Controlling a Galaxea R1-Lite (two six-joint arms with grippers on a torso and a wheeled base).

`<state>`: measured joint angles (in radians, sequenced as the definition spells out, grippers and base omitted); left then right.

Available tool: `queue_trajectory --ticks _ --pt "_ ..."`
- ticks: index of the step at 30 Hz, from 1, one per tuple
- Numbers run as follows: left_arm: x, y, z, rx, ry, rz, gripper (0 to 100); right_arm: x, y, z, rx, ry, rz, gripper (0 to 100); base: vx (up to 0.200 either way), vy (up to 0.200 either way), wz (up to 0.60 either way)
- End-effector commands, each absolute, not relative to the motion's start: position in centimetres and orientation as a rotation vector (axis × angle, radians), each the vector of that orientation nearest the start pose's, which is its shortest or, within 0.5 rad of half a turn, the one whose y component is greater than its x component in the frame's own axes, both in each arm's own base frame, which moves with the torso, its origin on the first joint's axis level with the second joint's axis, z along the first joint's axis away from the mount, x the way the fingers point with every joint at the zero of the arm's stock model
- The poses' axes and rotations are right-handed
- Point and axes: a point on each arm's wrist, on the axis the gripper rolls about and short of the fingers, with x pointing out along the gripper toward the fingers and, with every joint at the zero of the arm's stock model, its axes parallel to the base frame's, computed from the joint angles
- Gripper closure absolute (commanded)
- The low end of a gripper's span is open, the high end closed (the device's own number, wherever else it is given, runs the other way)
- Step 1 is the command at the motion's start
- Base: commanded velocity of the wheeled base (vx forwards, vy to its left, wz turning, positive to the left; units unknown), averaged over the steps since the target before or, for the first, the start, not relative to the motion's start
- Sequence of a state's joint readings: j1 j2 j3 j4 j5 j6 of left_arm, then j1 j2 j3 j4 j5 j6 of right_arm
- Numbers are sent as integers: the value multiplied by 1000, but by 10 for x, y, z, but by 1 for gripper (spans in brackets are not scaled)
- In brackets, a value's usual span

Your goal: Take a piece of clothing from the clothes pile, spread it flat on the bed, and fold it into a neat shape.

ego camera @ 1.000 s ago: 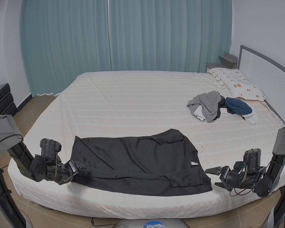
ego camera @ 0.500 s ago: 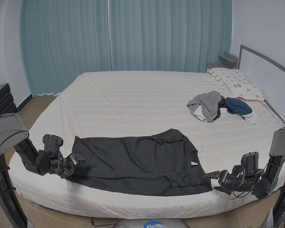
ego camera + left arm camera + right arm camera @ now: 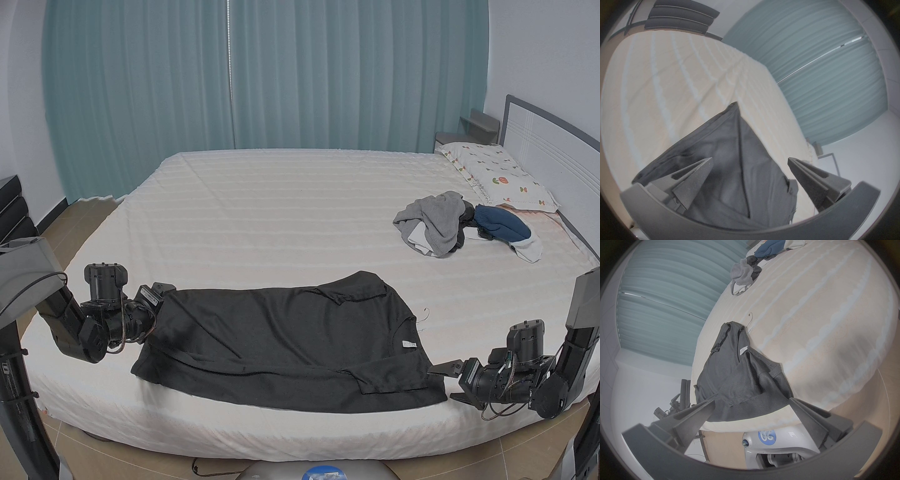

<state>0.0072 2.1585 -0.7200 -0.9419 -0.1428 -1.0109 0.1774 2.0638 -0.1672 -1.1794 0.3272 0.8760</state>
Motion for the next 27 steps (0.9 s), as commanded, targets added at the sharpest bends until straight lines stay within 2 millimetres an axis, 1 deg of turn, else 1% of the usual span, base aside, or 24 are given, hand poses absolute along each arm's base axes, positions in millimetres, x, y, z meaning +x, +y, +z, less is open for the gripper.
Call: queue_trajectory --ticks 1,3,5,9,13,18,22,25,26,27 --pt "354 8 22 -1050 533 168 0 229 48 8 873 892 136 0 0 0 0" --pt "353 10 23 -1048 532 173 0 229 48 8 873 892 136 0 0 0 0" --pt "344 16 32 -1015 529 183 0 229 48 8 873 891 133 0 0 0 0" --pt "328 22 38 -877 563 178 0 229 48 7 874 892 132 0 0 0 0" --pt "323 23 40 -835 568 168 0 229 48 8 874 890 131 0 0 0 0" --pt "320 22 34 -768 610 170 0 229 47 7 874 889 130 0 0 0 0" --pt "318 20 30 -752 668 181 0 229 48 7 872 890 132 0 0 0 0" --pt "320 18 22 -748 699 184 0 229 48 7 874 890 131 0 0 0 0" --pt "325 17 16 -745 708 188 0 229 47 7 874 889 130 0 0 0 0" --pt "325 17 16 -745 708 188 0 229 47 7 874 889 130 0 0 0 0"
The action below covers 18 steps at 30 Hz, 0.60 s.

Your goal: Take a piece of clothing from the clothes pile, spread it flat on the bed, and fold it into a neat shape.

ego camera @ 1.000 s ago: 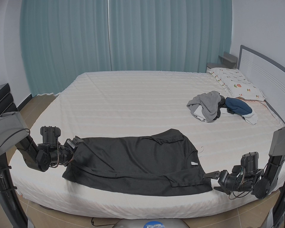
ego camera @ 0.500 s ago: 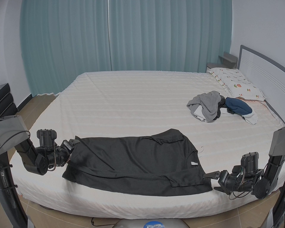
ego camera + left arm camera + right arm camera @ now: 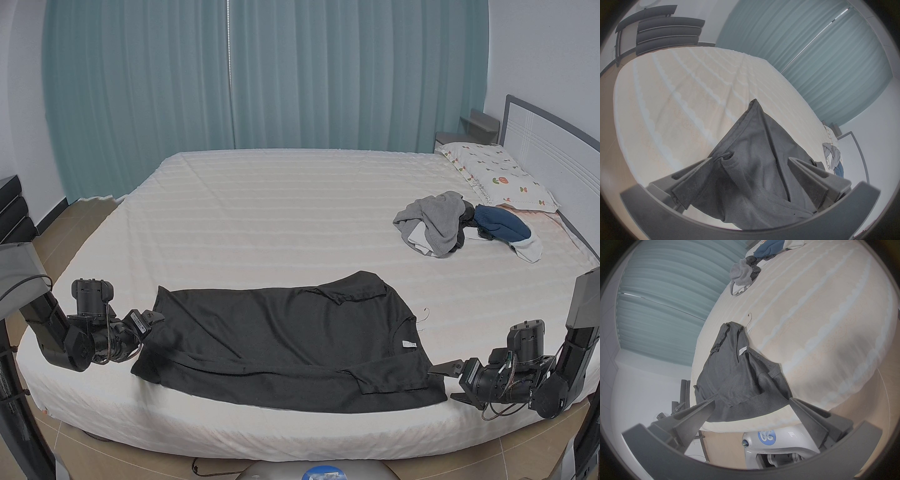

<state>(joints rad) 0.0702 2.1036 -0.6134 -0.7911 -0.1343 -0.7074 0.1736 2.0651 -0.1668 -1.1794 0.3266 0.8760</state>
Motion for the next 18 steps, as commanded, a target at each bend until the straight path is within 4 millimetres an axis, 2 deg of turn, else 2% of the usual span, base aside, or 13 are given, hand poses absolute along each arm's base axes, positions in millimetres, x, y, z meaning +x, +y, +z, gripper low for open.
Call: queue_trajectory --ticks 1,4,5,13,18 --pt "329 17 13 -745 711 189 0 229 47 7 873 890 130 0 0 0 0" --pt "333 17 6 -743 727 194 0 230 48 7 873 890 130 0 0 0 0" --pt "333 17 3 -742 732 195 100 230 48 6 872 893 127 0 0 0 0" --pt "332 18 2 -737 736 220 100 234 46 8 864 842 106 0 0 0 0" --pt "331 27 16 -742 688 248 100 242 49 9 849 788 107 0 0 0 0"
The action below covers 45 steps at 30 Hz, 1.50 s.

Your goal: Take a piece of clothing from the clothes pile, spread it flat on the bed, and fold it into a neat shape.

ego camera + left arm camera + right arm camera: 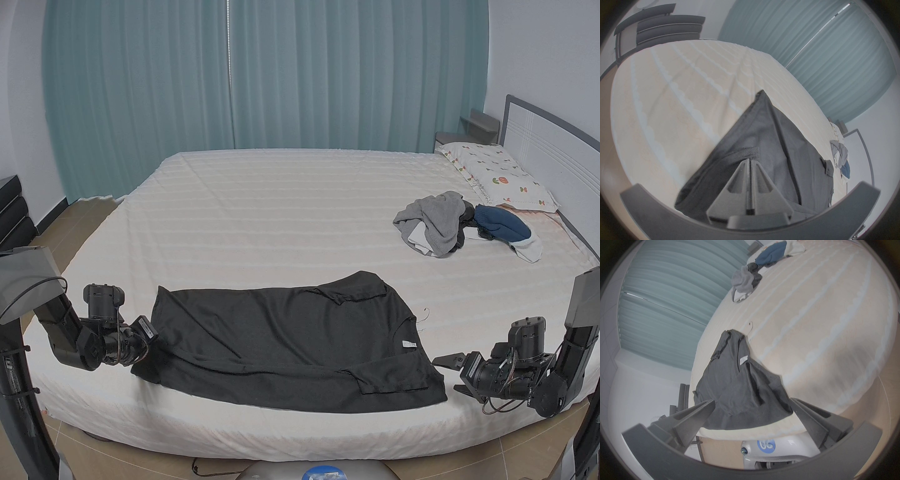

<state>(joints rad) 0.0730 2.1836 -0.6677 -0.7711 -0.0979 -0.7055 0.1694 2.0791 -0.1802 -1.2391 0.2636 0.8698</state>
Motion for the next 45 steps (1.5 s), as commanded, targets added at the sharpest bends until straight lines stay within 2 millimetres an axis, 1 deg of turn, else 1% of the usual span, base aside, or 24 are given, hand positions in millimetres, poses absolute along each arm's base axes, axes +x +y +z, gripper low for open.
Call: queue_trajectory --ticks 1,4,8,11,12,13,15,20,24,30,32,34,36,45 --pt "330 27 20 -744 678 247 100 244 49 8 846 783 106 0 0 0 0" --pt "325 27 33 -746 647 236 100 251 51 10 836 758 105 0 0 0 0" --pt "320 25 42 -743 631 226 100 263 53 10 806 730 120 0 0 0 0" --pt "318 24 42 -742 635 224 100 273 56 2 773 738 130 0 0 0 0" --pt "319 24 41 -742 636 225 100 281 58 -2 751 737 142 0 0 0 0" --pt "319 24 41 -742 636 225 100 281 58 -2 751 737 142 0 0 0 0" --pt "319 25 39 -743 644 231 100 299 65 -9 719 729 168 0 0 0 0" --pt "318 25 38 -742 653 232 100 319 69 -7 678 712 200 0 0 0 0" --pt "318 25 38 -742 656 233 100 329 75 -4 675 700 236 0 0 0 0" --pt "318 25 38 -742 656 233 100 332 84 -2 638 689 291 0 0 0 0" --pt "318 25 38 -742 656 233 100 332 88 -7 627 703 297 0 0 0 0" --pt "318 25 38 -742 656 233 100 331 91 -17 610 724 297 0 0 0 0" --pt "318 25 38 -742 656 233 100 332 90 -24 586 731 296 0 0 0 0" --pt "318 25 38 -742 655 233 100 337 90 -30 571 718 298 0 0 0 0"
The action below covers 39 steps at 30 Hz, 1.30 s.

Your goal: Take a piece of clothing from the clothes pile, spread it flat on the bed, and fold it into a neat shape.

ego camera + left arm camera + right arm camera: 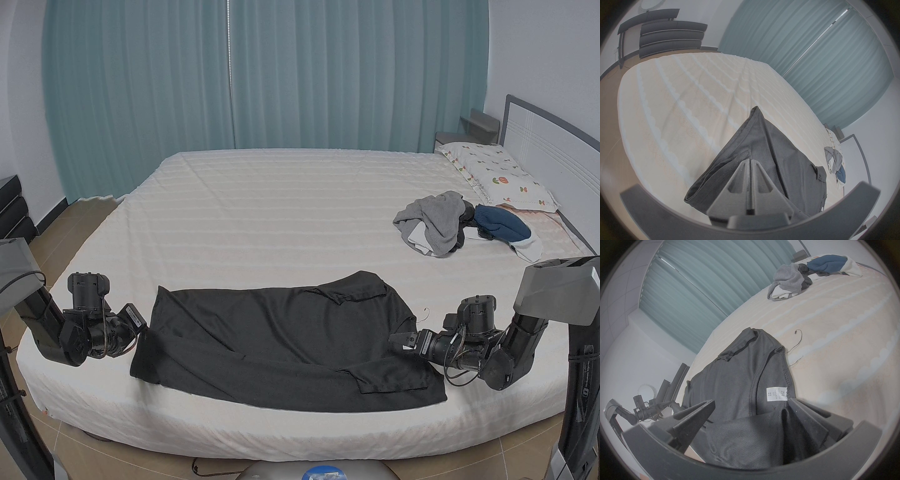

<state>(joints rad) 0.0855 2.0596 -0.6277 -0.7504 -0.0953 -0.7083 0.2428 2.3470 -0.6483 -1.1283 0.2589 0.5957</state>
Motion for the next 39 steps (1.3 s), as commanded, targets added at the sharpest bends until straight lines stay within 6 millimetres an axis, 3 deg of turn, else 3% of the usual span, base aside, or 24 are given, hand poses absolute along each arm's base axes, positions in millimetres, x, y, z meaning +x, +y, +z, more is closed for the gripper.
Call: queue_trajectory --ticks 1,9,10,25,31,39 --pt "318 25 38 -742 655 233 100 337 90 -30 571 721 297 0 0 0 0" --pt "318 26 38 -743 654 234 100 332 85 -32 574 720 288 0 0 0 0" --pt "318 26 37 -743 657 235 100 332 85 -33 574 720 288 100 0 0 0" --pt "318 26 38 -744 656 235 100 325 75 -30 565 715 269 100 0 0 0" --pt "316 27 41 -740 658 242 100 317 70 -13 573 663 279 100 0 0 0" --pt "294 27 55 -662 665 222 100 285 61 18 586 609 292 100 0 0 0"
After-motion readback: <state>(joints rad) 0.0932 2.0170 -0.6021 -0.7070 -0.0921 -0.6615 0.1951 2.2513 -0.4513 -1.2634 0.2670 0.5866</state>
